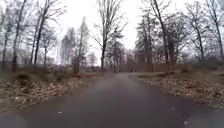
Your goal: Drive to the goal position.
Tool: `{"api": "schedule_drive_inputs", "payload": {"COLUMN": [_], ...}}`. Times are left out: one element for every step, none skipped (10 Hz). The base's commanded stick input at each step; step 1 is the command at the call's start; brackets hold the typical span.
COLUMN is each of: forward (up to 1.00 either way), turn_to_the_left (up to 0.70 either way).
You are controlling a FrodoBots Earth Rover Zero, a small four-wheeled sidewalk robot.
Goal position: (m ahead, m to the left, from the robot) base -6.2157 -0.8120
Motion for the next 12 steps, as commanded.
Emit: {"api": "schedule_drive_inputs", "payload": {"forward": [1.00,1.00,1.00,1.00,1.00,1.00,1.00,1.00,1.00,1.00,1.00,1.00], "turn_to_the_left": [0.00,0.00,0.00,0.00,0.00,0.00,0.00,0.00,0.00,0.00,0.00,0.00]}}
